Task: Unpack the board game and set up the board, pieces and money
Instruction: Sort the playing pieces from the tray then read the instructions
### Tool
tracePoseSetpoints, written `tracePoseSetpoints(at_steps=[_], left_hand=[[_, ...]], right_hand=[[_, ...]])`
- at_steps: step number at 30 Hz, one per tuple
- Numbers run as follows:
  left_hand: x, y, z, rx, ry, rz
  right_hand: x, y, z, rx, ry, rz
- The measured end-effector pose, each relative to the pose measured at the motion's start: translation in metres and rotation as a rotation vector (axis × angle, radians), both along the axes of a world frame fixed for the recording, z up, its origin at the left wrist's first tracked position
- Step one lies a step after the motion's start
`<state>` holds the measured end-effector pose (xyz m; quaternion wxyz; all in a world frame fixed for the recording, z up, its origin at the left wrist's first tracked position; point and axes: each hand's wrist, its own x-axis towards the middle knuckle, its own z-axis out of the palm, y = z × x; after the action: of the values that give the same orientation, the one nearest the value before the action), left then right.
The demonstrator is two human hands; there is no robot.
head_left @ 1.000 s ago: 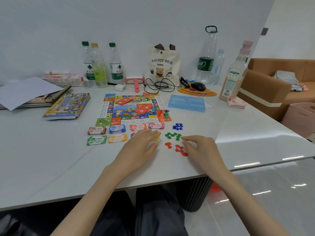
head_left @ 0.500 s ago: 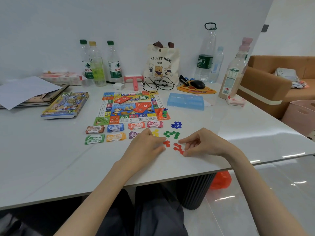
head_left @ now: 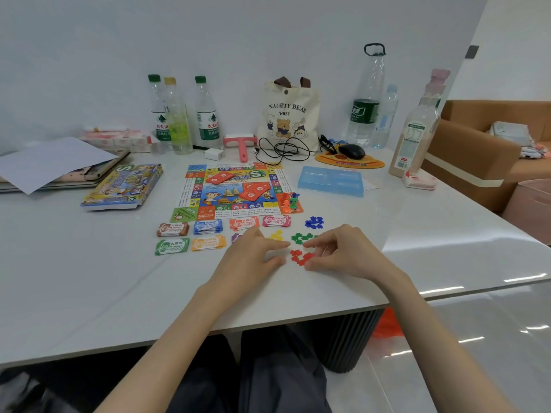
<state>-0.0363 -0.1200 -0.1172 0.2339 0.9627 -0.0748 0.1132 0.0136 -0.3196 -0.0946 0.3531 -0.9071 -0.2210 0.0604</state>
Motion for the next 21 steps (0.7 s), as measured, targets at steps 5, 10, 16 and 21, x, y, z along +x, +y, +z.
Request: tracePoseSetpoints(at_steps=[5, 10, 16, 21], left_hand=[[0.004, 0.013, 0.004, -0.027, -0.053, 0.080], [0.008, 0.013, 0.006, 0.016, -0.038, 0.117], [0.013, 0.009, 0.009, 0.068, -0.009, 0.118], [0.018, 0.009, 0.014, 0.123, -0.023, 0.129]], right_hand=[[0.000, -0.006, -0.008, -0.027, -0.076, -0.124], [-0.002, 0.001, -0.011, 0.012, -0.090, -0.157], [-0.001, 0.006, -0.011, 0.067, -0.095, -0.135], [0.014, -0.002, -0.008, 0.114, -0.145, -0.228]])
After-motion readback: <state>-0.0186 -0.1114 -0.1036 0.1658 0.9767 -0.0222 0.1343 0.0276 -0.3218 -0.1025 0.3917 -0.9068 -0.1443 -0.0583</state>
